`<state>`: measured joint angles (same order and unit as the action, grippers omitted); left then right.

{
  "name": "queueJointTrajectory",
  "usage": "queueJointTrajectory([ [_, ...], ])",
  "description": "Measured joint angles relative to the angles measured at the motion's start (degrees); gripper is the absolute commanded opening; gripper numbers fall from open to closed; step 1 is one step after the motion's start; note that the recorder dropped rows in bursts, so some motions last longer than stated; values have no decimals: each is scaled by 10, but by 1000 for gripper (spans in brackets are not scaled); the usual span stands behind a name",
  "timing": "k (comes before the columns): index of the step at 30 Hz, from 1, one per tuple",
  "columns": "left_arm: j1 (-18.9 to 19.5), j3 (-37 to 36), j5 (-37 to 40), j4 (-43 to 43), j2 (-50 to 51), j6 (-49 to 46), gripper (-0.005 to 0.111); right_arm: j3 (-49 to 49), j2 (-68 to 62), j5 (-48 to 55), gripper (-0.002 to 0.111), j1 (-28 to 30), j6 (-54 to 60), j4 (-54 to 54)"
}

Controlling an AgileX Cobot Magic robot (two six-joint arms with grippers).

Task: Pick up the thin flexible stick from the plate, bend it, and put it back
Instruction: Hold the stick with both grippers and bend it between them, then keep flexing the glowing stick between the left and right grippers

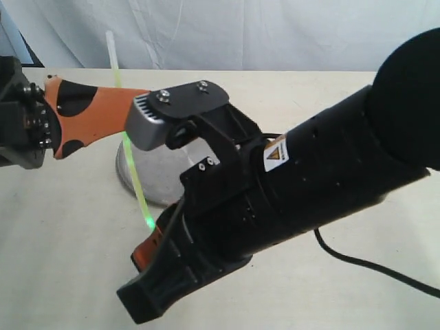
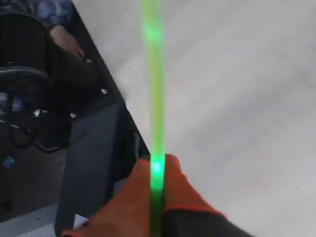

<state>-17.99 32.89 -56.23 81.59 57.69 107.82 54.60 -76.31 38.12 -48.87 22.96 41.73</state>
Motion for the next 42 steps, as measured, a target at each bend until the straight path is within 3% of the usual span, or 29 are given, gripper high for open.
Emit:
queueJointTrajectory([
  [6,0,4,65,85,6,20,0,-2,40,-21,-1,-1,51,36],
  [10,0,4,36,125,11,41,0,-2,84,-83,-1,-3,29,-3],
  [20,2,-3,-59,13,16,10,0,8,68,-86,-1,-1,-172,-207],
  [23,2,-3,-90,-52,15,-13,0,7,30,-55,-1,2,-180,-211],
  [28,-1,-3,-100,-63,14,-66,0,7,4,-53,-1,-4,-148,-144],
  [32,-1,-2,-51,-55,13,-77,0,6,3,-50,-1,-11,-66,-72],
  [36,-1,2,37,13,11,-69,0,-2,24,-51,-1,-13,-35,-49],
  [39,-1,2,84,75,11,-48,0,-2,60,-81,-1,-13,-44,-79],
  [42,-3,2,81,77,11,-33,0,-2,84,-101,-1,-14,-112,-156],
])
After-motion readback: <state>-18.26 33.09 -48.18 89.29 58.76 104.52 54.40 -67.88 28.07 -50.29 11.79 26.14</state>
